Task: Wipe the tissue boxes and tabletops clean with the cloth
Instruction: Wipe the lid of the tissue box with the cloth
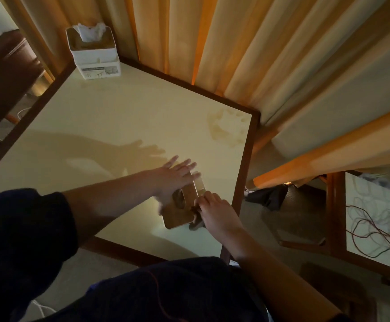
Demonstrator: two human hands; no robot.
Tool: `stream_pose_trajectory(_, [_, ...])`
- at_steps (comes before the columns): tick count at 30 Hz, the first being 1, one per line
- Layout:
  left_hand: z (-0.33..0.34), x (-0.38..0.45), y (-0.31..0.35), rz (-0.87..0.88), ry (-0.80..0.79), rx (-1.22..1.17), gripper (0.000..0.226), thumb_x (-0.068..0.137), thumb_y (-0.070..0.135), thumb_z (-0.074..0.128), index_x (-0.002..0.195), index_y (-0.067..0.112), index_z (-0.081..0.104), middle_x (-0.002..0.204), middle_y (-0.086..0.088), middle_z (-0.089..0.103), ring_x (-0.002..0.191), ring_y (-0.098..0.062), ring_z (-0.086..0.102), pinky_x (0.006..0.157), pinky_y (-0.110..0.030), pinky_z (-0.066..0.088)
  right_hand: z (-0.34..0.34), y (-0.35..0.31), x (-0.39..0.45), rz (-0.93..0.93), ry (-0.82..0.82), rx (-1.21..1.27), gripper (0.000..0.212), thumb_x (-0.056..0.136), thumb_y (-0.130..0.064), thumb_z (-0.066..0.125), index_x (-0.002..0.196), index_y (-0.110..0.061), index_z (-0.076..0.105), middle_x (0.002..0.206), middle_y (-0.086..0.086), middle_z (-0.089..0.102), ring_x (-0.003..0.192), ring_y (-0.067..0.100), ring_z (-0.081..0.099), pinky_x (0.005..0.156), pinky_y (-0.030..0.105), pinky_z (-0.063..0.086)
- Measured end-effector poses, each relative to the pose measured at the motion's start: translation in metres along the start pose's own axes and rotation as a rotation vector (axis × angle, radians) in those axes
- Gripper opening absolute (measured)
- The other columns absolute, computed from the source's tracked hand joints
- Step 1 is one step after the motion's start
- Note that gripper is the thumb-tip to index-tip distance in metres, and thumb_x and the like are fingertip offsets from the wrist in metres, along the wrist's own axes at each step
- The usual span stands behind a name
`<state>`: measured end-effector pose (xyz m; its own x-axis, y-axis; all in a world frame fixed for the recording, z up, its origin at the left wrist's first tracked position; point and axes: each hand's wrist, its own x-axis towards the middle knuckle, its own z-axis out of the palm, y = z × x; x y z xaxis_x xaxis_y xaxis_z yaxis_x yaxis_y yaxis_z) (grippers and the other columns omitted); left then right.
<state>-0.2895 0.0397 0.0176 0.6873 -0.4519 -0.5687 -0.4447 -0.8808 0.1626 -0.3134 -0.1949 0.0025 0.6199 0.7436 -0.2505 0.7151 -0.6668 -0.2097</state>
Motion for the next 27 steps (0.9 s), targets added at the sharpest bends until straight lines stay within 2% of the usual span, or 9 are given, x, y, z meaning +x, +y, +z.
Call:
stream_pose_trajectory(2, [0.004,-0.003,0.002,-0.130,0.090,-0.282,0.153,0.064,0.062,0.090,0.163,0.017,-0.018,0.170,-0.007,-0.023,0.157,-0.028,-0.023,0.124,-0.050,-0.020,0.003,-0.007,0.001,0.078,0.044,0.026,0.023,0.102,-0.027,0.063,0.124,-0.020,0.059,0.123,0.002,0.053,0.105,0.018,0.057,0.079,0.033,0.056])
stream_pose_trajectory(5, [0.025,-0.007,0.021,-0.373,0.330,-0.567,0.117,0.089,0.056,0.070,0.165,0.010,-0.007,0.174,-0.012,-0.003,0.160,-0.027,-0.008,0.129,-0.043,-0.007,0.013,-0.015,-0.008,0.160,0.178,0.049,0.021,0.096,-0.034,0.065,0.108,-0.017,0.063,0.098,-0.001,0.064,0.076,0.015,0.065,0.050,0.029,0.055])
stream_pose_trajectory(6, [0.034,-0.009,0.030,-0.436,0.410,-0.610,0.105,0.096,0.053,0.062,0.165,0.008,-0.003,0.174,-0.012,0.003,0.160,-0.027,-0.005,0.129,-0.042,-0.005,0.015,-0.016,-0.012,0.158,0.206,0.054,0.019,0.097,-0.035,0.062,0.104,-0.017,0.064,0.093,-0.002,0.065,0.071,0.014,0.065,0.047,0.029,0.054])
stream_pose_trajectory(9, [0.065,-0.014,0.052,-0.527,0.512,-0.617,0.085,0.105,0.052,0.042,0.165,0.006,0.002,0.174,-0.012,0.002,0.160,-0.028,-0.008,0.128,-0.043,-0.010,0.019,-0.017,-0.020,0.161,0.160,0.074,0.020,0.104,-0.035,0.055,0.109,-0.021,0.069,0.105,-0.005,0.067,0.081,0.010,0.063,0.059,0.027,0.056])
stream_pose_trajectory(12, [0.084,-0.009,0.066,-0.557,0.590,-0.602,0.078,0.105,0.052,0.027,0.165,0.006,0.006,0.174,-0.010,0.001,0.160,-0.026,-0.012,0.126,-0.042,-0.014,0.013,-0.018,-0.022,0.167,0.115,0.109,0.023,0.107,-0.032,0.050,0.115,-0.026,0.071,0.114,-0.008,0.065,0.095,0.010,0.062,0.070,0.026,0.056])
stream_pose_trajectory(14, [0.088,-0.001,0.071,-0.598,0.663,-0.613,0.075,0.105,0.049,0.023,0.164,0.005,0.010,0.174,-0.010,0.006,0.160,-0.026,-0.010,0.127,-0.043,-0.013,0.004,-0.019,-0.016,0.169,0.031,0.095,0.026,0.108,-0.027,0.049,0.119,-0.027,0.072,0.114,-0.009,0.066,0.096,0.012,0.062,0.075,0.028,0.056])
stream_pose_trajectory(17, [0.094,0.008,0.073,-0.643,0.721,-0.648,0.069,0.107,0.043,0.023,0.164,0.004,0.016,0.173,-0.011,0.014,0.161,-0.025,-0.005,0.128,-0.043,-0.010,-0.014,-0.020,0.003,0.181,-0.065,0.062,0.027,0.104,-0.018,0.052,0.119,-0.026,0.073,0.105,-0.006,0.067,0.091,0.017,0.063,0.077,0.034,0.055])
stream_pose_trajectory(23, [0.098,0.009,0.070,-0.607,0.840,-0.630,0.067,0.105,0.039,0.026,0.159,-0.001,0.031,0.166,-0.017,0.032,0.160,-0.028,0.013,0.130,-0.039,-0.007,-0.048,-0.026,0.058,0.264,-0.079,0.017,0.028,0.099,-0.017,0.058,0.117,-0.029,0.076,0.113,0.002,0.073,0.102,0.031,0.070,0.083,0.037,0.053])
stream_pose_trajectory(27, [0.100,0.011,0.066,-0.593,0.908,-0.578,0.062,0.103,0.034,0.033,0.152,-0.003,0.045,0.157,-0.020,0.046,0.153,-0.034,0.031,0.129,-0.043,0.007,-0.055,-0.027,0.097,0.312,-0.078,-0.028,0.026,0.097,-0.016,0.061,0.111,-0.031,0.077,0.113,0.000,0.073,0.104,0.031,0.070,0.077,0.033,0.044])
